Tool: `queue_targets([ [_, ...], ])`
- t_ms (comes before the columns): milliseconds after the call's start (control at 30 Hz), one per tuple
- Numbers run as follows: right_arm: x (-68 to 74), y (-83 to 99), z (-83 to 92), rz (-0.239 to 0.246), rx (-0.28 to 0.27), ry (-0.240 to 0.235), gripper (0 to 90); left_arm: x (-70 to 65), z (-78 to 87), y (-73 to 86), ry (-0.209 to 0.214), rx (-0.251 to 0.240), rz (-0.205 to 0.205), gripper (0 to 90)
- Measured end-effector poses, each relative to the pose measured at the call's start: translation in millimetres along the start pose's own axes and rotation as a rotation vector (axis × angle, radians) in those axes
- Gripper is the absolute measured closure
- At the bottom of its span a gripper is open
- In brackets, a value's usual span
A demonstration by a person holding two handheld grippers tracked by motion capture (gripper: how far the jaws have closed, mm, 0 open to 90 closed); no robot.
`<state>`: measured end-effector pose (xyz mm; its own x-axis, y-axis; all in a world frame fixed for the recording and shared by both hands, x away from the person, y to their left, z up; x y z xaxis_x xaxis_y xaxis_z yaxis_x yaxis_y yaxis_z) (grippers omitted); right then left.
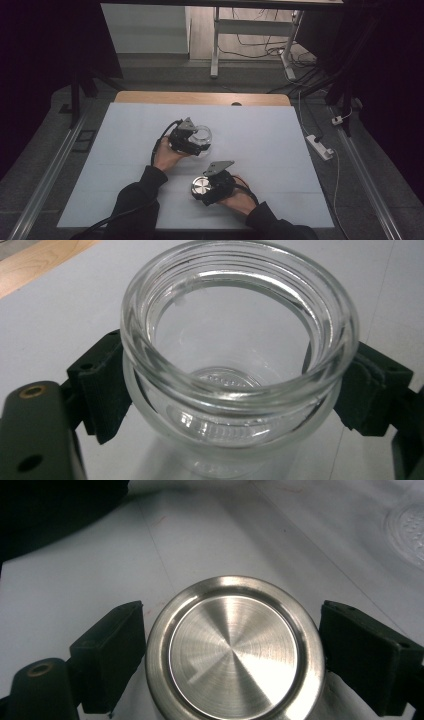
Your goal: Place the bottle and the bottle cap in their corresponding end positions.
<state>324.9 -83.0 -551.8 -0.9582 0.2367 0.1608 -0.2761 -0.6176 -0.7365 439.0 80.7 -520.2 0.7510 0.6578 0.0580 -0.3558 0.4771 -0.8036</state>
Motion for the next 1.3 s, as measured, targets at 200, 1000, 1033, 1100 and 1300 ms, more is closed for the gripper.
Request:
queue_targets([
  [200, 0.6, -3.0, 3.3, -0.012, -0.023, 0.000, 10.1, -0.7, 1.8, -1.8, 0.007, 0.015, 0.004, 10.1],
  [1000, -0.6, -9.8, 19.0, -0.047, -0.071, -0.001, 3.8, 1.0, 22.9, 8.2, 0.040, 0.037, 0.051, 0.0],
  [1033, -0.6, -10.0, 19.6, -0.050, -0.071, -0.001, 3.3, 1.2, 24.9, 8.6, 0.041, 0.040, 0.047, 0.0],
  [1100, -0.7, -10.3, 21.3, -0.053, -0.075, -0.002, 2.4, 0.6, 28.6, 9.4, 0.044, 0.033, 0.051, 0.0],
  [1300, -0.9, -10.7, 26.0, -0.071, -0.080, -0.005, 0.0, -1.5, 38.9, 14.1, 0.053, 0.033, 0.065, 0.0],
])
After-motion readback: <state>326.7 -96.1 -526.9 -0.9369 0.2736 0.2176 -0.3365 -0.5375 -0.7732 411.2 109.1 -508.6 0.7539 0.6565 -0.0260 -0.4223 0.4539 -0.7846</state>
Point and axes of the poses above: each handheld gripper's, and its own axes: z roughly backward along the jaws, y roughly out of its underside, x roughly to its left, the point moved 2 cm from there along -z, roughly forward along the jaws, and after that the axes turned 8 degrees about -y, right-handed, at the moved point
